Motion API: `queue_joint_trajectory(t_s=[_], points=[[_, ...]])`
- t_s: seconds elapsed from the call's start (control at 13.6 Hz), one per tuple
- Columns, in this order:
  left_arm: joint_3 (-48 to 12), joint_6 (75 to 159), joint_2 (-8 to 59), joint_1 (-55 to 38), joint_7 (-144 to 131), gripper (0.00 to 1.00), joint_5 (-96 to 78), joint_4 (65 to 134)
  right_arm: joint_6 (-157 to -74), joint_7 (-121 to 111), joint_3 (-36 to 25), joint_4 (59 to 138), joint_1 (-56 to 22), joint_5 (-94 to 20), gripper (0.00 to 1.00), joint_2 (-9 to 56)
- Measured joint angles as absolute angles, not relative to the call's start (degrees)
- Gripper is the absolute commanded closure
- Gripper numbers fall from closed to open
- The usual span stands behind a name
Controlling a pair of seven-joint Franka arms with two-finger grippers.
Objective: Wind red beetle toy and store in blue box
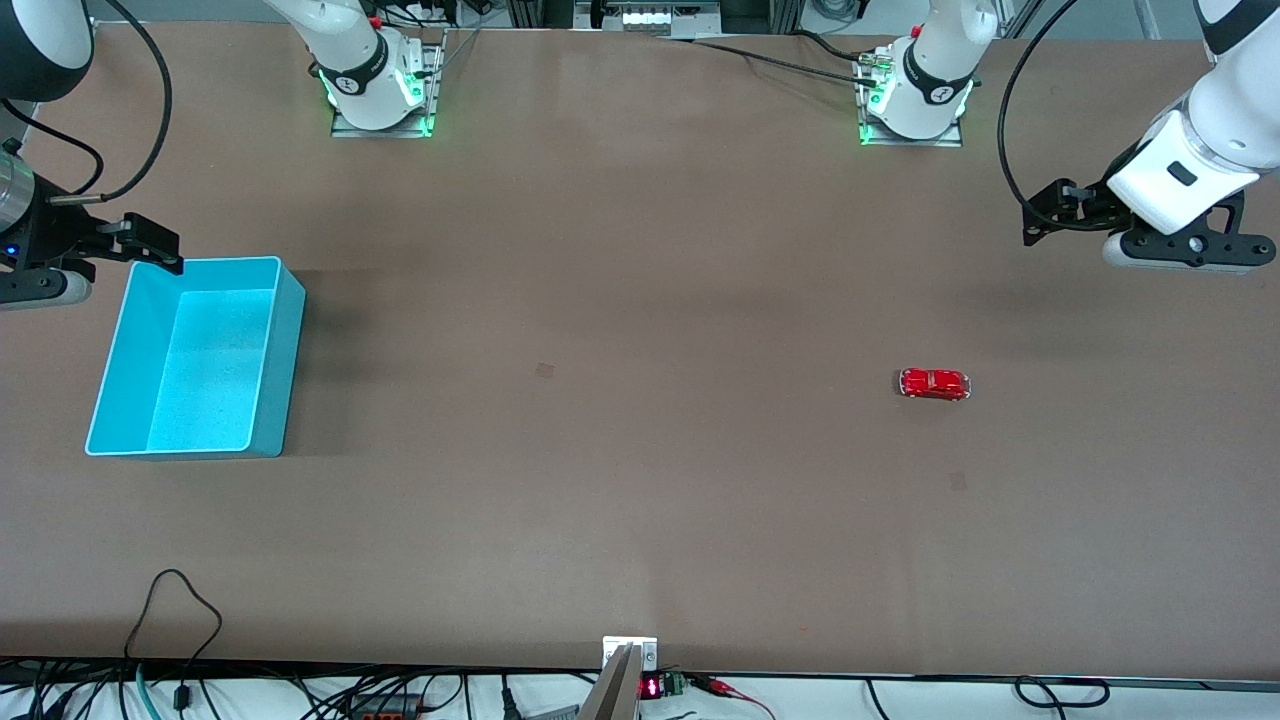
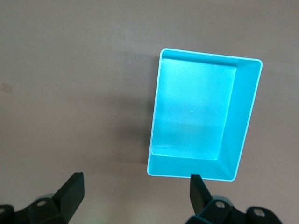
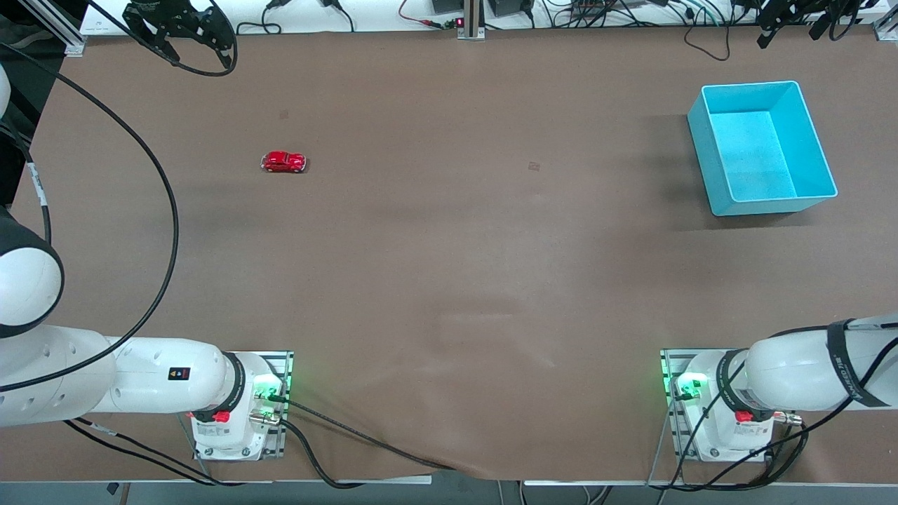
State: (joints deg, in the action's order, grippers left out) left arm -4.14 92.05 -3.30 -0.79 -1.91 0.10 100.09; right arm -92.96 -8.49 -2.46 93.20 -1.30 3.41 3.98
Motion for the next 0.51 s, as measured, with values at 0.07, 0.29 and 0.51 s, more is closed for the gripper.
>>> queue_joint_trajectory(t_s=[0.07,0.29,0.51], points=[[-4.1,92.1,-3.2,-0.8,-1.9,0.00,0.1,100.1,-93.0,-8.5,-2.5,93.2,-1.3,3.4,0.00,4.0],[-4.1,92.0,-3.2,-0.6,-1.9,0.00,0.1,100.1,-93.0,-8.5,-2.5,93.2,-1.3,3.4,0.00,4.0],[-4.1,92.0,-3.2,-0.4,-1.9,0.00,0.1,100.1,-93.0,-8.5,-2.5,93.2,-1.3,3.4,0.00,4.0]])
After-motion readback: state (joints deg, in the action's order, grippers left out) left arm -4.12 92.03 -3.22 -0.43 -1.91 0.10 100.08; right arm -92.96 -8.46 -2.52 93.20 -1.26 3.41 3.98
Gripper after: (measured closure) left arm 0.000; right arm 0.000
